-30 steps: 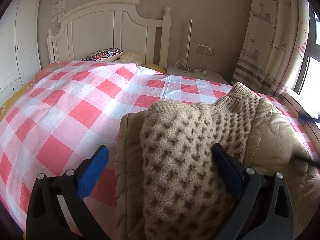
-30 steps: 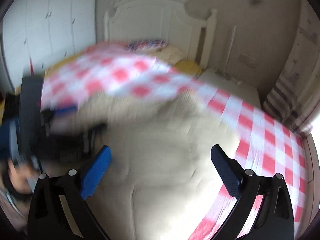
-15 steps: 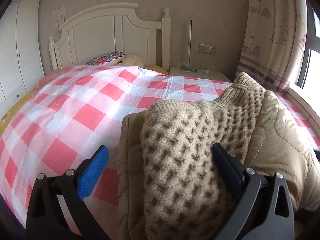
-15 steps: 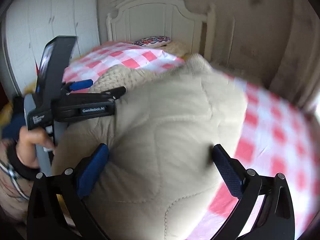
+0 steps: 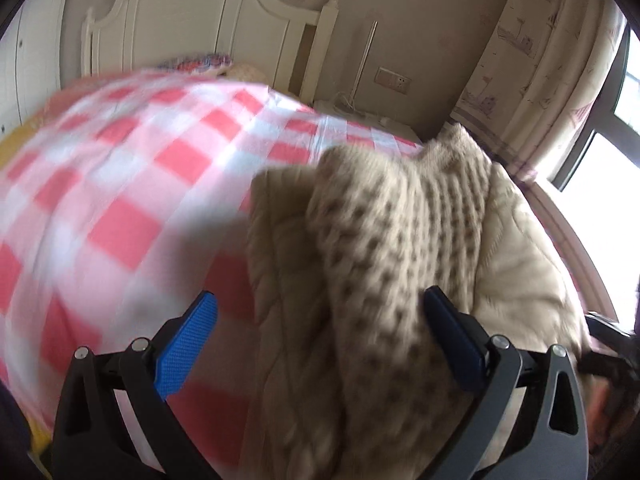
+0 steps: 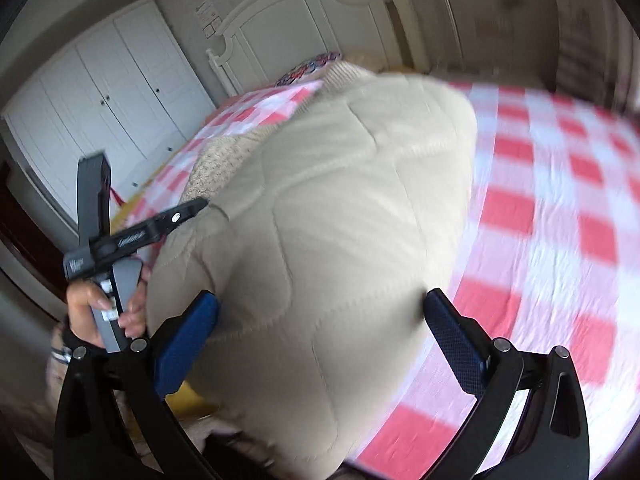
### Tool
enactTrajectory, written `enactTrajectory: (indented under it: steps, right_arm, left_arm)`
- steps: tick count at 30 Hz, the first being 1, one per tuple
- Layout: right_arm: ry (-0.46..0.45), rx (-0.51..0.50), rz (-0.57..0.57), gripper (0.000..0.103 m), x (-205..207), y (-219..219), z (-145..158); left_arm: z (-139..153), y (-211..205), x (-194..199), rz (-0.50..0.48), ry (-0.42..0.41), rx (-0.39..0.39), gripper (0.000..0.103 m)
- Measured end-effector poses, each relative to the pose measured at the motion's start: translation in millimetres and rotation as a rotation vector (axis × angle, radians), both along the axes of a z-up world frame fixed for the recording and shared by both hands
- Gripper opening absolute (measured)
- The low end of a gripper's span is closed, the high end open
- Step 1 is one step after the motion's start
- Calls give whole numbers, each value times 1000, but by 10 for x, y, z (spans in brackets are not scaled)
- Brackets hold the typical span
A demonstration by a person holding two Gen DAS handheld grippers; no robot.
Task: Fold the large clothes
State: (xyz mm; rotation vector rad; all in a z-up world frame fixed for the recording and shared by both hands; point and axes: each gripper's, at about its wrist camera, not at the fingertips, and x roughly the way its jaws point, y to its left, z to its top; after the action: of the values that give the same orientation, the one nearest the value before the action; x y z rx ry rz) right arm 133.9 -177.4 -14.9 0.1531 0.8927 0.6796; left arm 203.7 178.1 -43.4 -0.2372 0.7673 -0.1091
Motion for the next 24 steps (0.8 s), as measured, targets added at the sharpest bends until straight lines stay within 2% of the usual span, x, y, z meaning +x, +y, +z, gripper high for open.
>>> enactTrajectory:
  steps: [4, 8, 10, 13, 16, 20, 24]
  right_arm:
    - [20, 42, 5, 99, -39, -38, -106]
    - [-2, 44, 11, 99, -64, -41, -127]
    - [-8, 55, 3, 99, -50, -64, -148]
    - [1, 84, -18, 99, 46, -134, -164]
    - [-8, 76, -42, 99, 239, -195, -121]
    - [3, 66, -92, 99, 586, -373, -95]
    - [6, 62, -181, 99, 925, -635, -95]
  left_arm:
    - [-131, 31, -138, -13, 23, -43, 101]
    - [-320, 69, -29, -23, 53, -146, 101]
    - [-353, 33, 68, -39, 49, -146, 101]
    - [-348, -23, 326, -71, 73, -166, 101]
    - [-368, -91, 670, -113, 143, -209, 101]
    - [-466, -253, 1188, -145, 239, -310, 101]
    - [-470, -542, 1562, -135, 245, -303, 101]
